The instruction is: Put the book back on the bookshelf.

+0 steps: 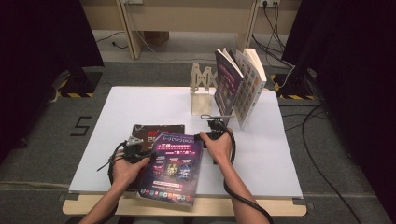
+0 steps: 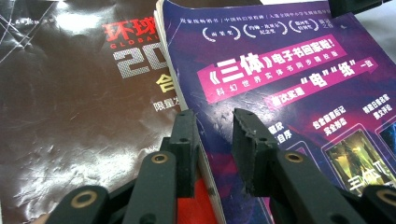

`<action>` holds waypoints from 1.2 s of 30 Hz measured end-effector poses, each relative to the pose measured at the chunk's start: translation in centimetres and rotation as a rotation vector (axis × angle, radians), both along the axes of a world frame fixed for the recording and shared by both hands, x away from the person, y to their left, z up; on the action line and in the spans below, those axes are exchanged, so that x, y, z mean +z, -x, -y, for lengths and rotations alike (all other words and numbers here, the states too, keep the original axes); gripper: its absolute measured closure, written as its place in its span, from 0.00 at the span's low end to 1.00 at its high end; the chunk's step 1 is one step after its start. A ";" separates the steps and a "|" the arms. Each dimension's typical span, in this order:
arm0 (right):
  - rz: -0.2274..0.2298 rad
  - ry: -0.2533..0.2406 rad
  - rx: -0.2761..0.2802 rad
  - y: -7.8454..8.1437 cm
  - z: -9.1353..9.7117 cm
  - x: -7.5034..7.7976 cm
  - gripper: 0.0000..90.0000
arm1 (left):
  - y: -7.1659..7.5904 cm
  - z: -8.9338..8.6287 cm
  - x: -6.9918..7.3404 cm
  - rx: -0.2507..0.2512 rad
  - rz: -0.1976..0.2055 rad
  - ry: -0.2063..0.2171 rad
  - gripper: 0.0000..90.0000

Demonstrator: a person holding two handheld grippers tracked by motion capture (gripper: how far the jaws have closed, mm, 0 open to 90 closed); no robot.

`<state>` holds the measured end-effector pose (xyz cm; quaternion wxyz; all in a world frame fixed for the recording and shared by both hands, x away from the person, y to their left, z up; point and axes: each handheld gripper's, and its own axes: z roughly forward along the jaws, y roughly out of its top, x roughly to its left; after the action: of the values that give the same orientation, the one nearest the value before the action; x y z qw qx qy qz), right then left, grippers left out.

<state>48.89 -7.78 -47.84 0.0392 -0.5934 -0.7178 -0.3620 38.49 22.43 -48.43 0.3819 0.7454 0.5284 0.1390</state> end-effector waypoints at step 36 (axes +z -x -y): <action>-0.054 -0.100 -0.043 1.0 1.2 -0.1 0.61 | 0.1 0.2 0.0 0.004 0.007 -0.014 0.78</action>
<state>47.88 -8.97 -47.94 0.0802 -0.6156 -0.6846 -0.3820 38.34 22.25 -48.41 0.3782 0.7465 0.5274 0.1464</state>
